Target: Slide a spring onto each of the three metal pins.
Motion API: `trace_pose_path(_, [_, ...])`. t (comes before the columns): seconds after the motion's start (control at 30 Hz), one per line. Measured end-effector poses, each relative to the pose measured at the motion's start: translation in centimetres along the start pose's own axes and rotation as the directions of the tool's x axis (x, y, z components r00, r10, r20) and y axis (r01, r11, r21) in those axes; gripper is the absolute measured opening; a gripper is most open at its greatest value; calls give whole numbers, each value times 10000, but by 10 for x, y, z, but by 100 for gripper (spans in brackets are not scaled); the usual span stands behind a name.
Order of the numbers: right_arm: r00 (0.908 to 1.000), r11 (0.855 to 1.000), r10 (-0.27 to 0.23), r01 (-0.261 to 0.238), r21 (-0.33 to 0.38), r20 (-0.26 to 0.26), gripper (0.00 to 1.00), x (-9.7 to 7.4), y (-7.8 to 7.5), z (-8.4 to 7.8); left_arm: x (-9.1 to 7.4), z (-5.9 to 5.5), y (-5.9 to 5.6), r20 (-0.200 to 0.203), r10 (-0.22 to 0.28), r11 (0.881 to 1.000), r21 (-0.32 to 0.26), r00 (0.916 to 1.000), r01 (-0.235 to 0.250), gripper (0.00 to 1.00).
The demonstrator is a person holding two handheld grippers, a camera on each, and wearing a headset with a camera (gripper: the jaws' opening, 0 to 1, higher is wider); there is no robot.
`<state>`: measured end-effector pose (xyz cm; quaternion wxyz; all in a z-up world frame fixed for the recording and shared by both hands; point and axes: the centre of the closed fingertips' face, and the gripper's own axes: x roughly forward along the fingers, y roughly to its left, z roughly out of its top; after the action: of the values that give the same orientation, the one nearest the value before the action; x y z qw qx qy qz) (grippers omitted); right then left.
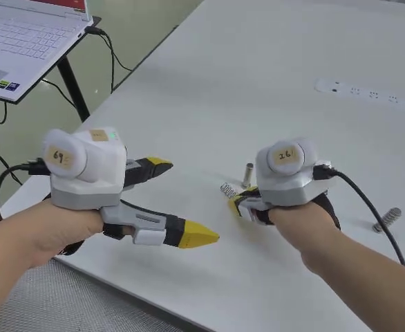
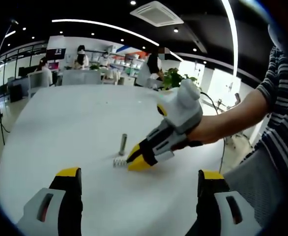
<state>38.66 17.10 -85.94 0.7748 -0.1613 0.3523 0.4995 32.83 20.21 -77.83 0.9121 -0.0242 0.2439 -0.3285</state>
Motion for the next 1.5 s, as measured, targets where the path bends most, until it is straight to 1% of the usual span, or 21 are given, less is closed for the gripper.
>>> trace_pose_path(0.03, [10000, 9999, 90, -89, -108, 3, 8, 0, 2, -1, 1, 0, 0, -12, -10, 10000, -3, 10000, 10, 95])
trace_pose_path(0.1, [10000, 9997, 87, -87, -228, 19, 8, -3, 2, -3, 2, 0, -2, -11, -48, 10000, -10, 10000, 48, 95])
trace_pose_path(0.23, [9996, 9994, 201, -196, -285, 192, 8, -10, 3, -3, 6, -2, -5, -96, -135, 9999, 2, 9999, 135, 95])
trace_pose_path(0.37, [9986, 9990, 357, -347, -278, 389, 8, -25, 4, -1, 10, -1, -10, -116, -257, 9997, 1, 9996, 257, 94])
trace_pose_path(0.47, [9977, 9985, 453, -436, -330, 508, 8, -38, 2, -1, 16, -1, -16, -186, -438, 9990, 74, 9989, 440, 94])
trace_pose_path(0.57, [9967, 9983, 506, -486, -329, 630, 8, -51, -1, 0, 19, 2, -19, -143, -539, 9985, 50, 9984, 540, 94])
trace_pose_path(0.67, [9949, 9970, 689, -660, -412, 730, 8, -65, 0, -2, 22, 5, -23, -100, -690, 9976, 101, 9976, 691, 93])
trace_pose_path(0.73, [9933, 9946, 881, -836, -609, 752, 8, -76, 1, -5, 23, 6, -25, -77, -735, 9973, 82, 9973, 736, 92])
trace_pose_path(0.87, [9920, 9915, 1003, -932, -912, 766, 8, -92, 2, -11, 28, 8, -32, -57, -954, 9954, 107, 9954, 955, 90])
trace_pose_path(0.97, [9903, 9883, 1120, -1024, -1129, 822, 8, -101, 2, -13, 34, 7, -42, -146, -1305, 9913, 148, 9913, 1307, 87])
trace_pose_path(1.03, [9890, 9832, 1202, -1066, -1482, 860, 7, -106, 3, -15, 38, 7, -47, -179, -1479, 9888, 189, 9888, 1482, 85])
trace_pose_path(1.1, [9881, 9698, 1314, -1114, -2169, 801, 7, -110, 4, -17, 41, 8, -54, -195, -1735, 9846, 200, 9846, 1739, 83])
trace_pose_path(1.13, [9881, 9589, 1384, -1168, -2585, 670, 7, -112, 5, -20, 42, 8, -58, -241, -1904, 9814, 208, 9814, 1909, 81])
trace_pose_path(1.2, [9884, 9420, 1425, -1195, -3135, 516, 7, -114, 7, -24, 45, 11, -63, -205, -2166, 9760, 208, 9761, 2170, 74])
trace_pose_path(1.23, [9877, 9275, 1490, -1233, -3528, 465, 7, -114, 8, -25, 46, 12, -65, -183, -2246, 9741, 231, 9743, 2250, 72])
trace_pose_path(1.27, [9861, 9185, 1599, -1317, -3728, 457, 7, -115, 10, -26, 48, 12, -66, -163, -2291, 9730, 259, 9733, 2295, 69])
trace_pose_path(1.3, [9840, 9050, 1725, -1402, -4017, 452, 7, -117, 13, -26, 49, 13, -68, -154, -2351, 9715, 289, 9719, 2354, 67])
trace_pose_path(1.33, [9827, 8993, 1795, -1448, -4126, 465, 7, -118, 14, -27, 51, 13, -71, -160, -2458, 9686, 342, 9692, 2462, 64])
trace_pose_path(1.37, [9796, 8850, 1956, -1559, -4387, 465, 7, -120, 17, -28, 52, 14, -73, -146, -2523, 9667, 397, 9675, 2527, 61])
trace_pose_path(1.47, [9755, 8574, 2151, -1664, -4870, 454, 7, -124, 20, -32, 57, 14, -80, -173, -2814, 9576, 595, 9594, 2819, 51])
trace_pose_path(1.5, [9736, 8411, 2241, -1714, -5131, 422, 7, -127, 22, -33, 59, 13, -83, -182, -2906, 9546, 638, 9567, 2911, 48])
